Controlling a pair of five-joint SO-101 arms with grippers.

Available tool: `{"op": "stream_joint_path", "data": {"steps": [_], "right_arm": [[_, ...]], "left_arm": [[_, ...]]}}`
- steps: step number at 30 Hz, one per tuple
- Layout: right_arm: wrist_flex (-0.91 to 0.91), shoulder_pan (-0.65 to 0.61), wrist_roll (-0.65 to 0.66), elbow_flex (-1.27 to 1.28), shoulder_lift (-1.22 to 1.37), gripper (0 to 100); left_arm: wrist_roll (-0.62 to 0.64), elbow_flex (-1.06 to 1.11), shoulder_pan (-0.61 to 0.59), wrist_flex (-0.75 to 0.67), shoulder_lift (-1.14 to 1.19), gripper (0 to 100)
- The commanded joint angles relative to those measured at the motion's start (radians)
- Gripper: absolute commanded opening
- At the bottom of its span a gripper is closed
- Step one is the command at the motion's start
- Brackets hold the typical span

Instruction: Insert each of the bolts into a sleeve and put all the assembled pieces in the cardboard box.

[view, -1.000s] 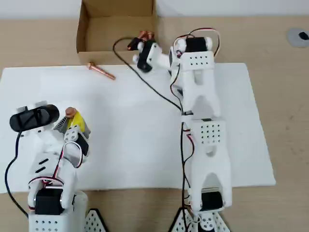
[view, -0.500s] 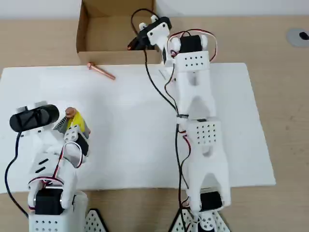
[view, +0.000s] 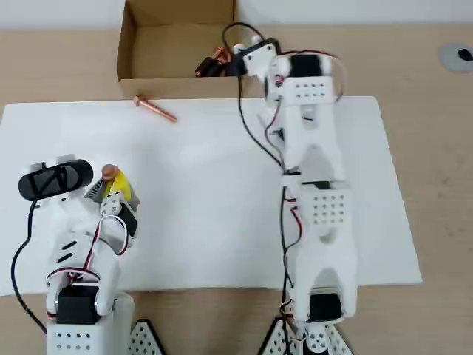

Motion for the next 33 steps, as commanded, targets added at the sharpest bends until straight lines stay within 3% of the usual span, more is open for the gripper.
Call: {"op": "stream_joint_path", "data": {"steps": [1, 13, 33], "right_arm": [[0.015, 0.024, 0.078, 0.114, -0.148, 21.4], [-0.006, 0.054, 0.321, 0.142, -0.085, 21.3], [-0.014, 0.065, 0.364, -0.090, 0.124, 21.3]], "left_arm": [[-0.009, -0.005, -0.015, -0.038, -0.010, 1], [-0.011, -0.003, -0.015, -0.034, -0.008, 1], [-0.012, 0.006, -0.015, -0.040, -0.008, 1]]}}
